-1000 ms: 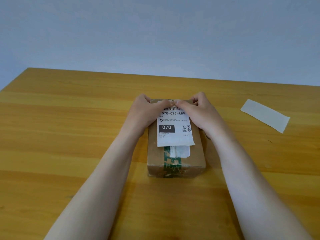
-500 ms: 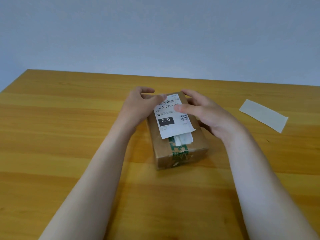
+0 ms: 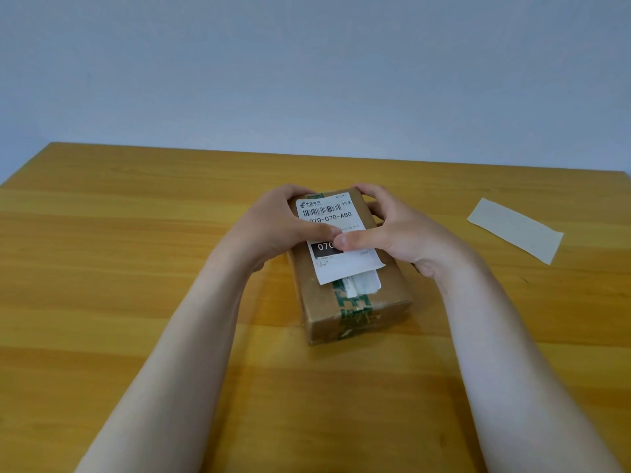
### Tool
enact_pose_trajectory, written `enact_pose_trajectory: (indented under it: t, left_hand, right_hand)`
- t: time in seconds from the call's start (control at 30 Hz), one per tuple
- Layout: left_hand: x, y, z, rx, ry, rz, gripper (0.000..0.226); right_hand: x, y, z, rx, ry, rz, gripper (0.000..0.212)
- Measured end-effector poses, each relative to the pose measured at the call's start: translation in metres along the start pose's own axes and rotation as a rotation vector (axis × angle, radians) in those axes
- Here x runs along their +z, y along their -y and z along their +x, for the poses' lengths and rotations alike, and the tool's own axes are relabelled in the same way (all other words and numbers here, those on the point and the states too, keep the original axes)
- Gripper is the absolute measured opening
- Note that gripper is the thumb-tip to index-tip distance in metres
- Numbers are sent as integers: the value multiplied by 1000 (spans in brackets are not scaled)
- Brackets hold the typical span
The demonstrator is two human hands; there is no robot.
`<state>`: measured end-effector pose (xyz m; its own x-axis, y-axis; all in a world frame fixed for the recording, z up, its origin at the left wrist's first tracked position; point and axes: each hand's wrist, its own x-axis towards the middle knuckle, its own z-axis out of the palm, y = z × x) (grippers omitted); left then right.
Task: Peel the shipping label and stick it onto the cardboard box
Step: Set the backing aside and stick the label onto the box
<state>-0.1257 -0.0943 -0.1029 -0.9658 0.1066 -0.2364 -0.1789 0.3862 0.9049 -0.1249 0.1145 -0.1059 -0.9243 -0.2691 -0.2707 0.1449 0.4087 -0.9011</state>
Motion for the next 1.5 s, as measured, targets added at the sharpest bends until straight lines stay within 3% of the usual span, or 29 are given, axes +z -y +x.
enact_pose_trajectory:
  t: [0.13,0.4,0.53,0.63,0.8,1.13,1.5]
  left_hand:
    - [2,0,0,-6,-29,-7,65]
    - [3,-2,-1,-31,-35,16,63]
    - [5,-3,-1,-42,-54,24,62]
    - [5,-2,0,-60,-51,30,63]
    - [6,-1,0,-69,-93,62,54]
    - [4,-6,-4,-84,-59,114,49]
    - [12,-6,-3,-74,-132,170,39]
  right_hand:
    - [0,-2,1,-6,-28,3,93]
    - [-2,-5,3,-22,-35,-1,103]
    - [-2,-4,2,-13,-48,3,90]
    - [-2,-4,1,-11,-50,-19,93]
    - [-2,-4,2,-16,-74,12,71]
    - [-2,-3,1,-33,-58,13,66]
    - [1,2,-2,-3,-126,76,41]
